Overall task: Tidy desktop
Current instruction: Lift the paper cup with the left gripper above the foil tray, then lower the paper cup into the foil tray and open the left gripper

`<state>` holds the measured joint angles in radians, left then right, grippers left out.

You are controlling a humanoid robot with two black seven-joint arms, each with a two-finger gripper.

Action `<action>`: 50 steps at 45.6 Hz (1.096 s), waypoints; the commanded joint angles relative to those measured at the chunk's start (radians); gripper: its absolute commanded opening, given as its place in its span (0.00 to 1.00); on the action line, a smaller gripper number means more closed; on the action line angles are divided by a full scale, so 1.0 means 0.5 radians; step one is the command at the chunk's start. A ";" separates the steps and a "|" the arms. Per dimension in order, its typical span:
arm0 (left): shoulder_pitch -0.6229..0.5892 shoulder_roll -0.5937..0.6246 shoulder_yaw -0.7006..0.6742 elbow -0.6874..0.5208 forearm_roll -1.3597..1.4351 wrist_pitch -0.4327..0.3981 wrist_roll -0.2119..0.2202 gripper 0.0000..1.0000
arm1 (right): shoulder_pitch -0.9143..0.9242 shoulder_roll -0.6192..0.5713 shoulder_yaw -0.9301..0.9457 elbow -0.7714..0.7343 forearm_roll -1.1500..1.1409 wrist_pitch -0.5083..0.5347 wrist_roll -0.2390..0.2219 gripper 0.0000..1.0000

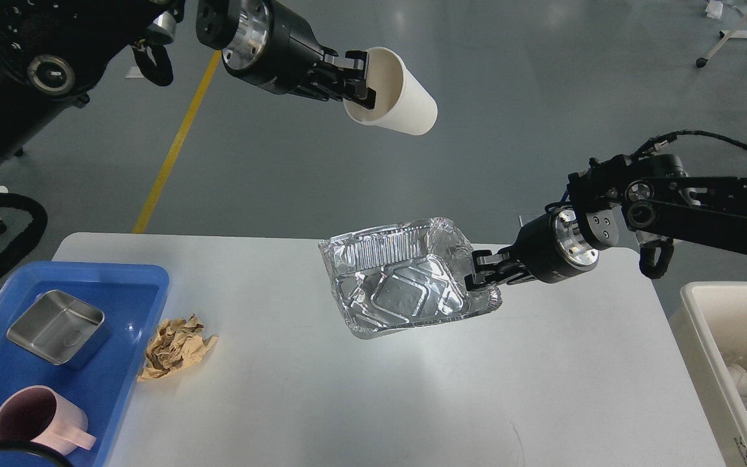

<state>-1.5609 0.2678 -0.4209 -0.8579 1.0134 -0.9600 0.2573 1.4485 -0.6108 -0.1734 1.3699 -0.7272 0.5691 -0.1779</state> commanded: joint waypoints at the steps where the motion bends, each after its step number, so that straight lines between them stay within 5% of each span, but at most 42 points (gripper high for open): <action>1: -0.011 -0.072 0.038 -0.002 0.001 0.000 0.001 0.04 | 0.005 -0.006 0.000 -0.015 0.000 0.003 0.000 0.00; 50: 0.109 -0.269 0.388 -0.110 0.035 0.000 0.022 0.05 | -0.004 0.000 0.000 -0.172 0.031 0.018 -0.003 0.00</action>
<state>-1.5189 0.1502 -0.2290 -0.9216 1.0220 -0.9600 0.2653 1.4394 -0.6118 -0.1741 1.2831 -0.7129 0.5787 -0.1795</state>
